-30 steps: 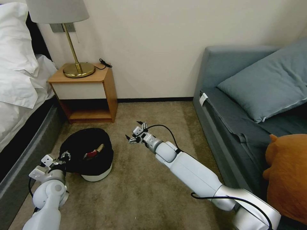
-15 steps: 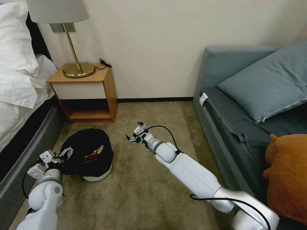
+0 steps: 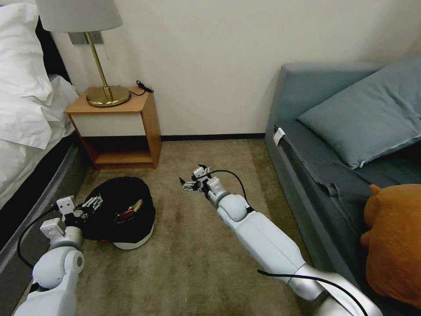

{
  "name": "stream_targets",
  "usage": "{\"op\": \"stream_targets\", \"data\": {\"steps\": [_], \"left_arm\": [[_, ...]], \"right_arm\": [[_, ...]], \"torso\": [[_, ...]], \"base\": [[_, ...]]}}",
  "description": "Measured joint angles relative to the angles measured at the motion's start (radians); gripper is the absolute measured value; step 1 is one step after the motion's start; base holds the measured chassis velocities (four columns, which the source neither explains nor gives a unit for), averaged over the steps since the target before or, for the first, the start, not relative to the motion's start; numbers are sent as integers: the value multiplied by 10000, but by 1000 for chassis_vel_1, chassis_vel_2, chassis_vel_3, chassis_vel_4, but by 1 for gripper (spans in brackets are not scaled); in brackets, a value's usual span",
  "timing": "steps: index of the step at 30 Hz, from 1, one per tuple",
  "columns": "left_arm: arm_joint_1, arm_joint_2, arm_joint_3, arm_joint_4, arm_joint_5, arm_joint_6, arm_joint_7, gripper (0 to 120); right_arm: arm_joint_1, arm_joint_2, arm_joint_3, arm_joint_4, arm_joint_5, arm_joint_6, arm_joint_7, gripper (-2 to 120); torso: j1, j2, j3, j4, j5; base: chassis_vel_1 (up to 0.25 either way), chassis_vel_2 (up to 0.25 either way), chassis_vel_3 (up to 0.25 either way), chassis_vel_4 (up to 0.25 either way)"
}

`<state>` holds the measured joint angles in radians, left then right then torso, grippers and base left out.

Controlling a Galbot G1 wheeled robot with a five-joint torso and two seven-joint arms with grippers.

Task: Pick up the trash bin, then pick up the garbage on the floor and place it into the trash bin.

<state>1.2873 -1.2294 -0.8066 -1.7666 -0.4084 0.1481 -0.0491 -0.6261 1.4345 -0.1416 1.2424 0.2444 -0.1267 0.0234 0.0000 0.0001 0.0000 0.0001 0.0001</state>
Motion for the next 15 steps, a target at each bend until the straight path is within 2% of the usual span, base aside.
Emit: {"op": "stream_targets", "data": {"steps": [6,15], "left_arm": [[239,-164,380,-566,1052,-57,171,97],[-121,-428,908,-394,1625,-58,269,98]], "right_arm": [[-1194,-149,1242,882,144,-157,401,100],[-2073,-59,2116,876,114,-137,608,100]], "torso": [[0,0,0,-3,1],[0,0,0,-4,0]], "base": [[0,0,0,0],[0,0,0,0]]}}
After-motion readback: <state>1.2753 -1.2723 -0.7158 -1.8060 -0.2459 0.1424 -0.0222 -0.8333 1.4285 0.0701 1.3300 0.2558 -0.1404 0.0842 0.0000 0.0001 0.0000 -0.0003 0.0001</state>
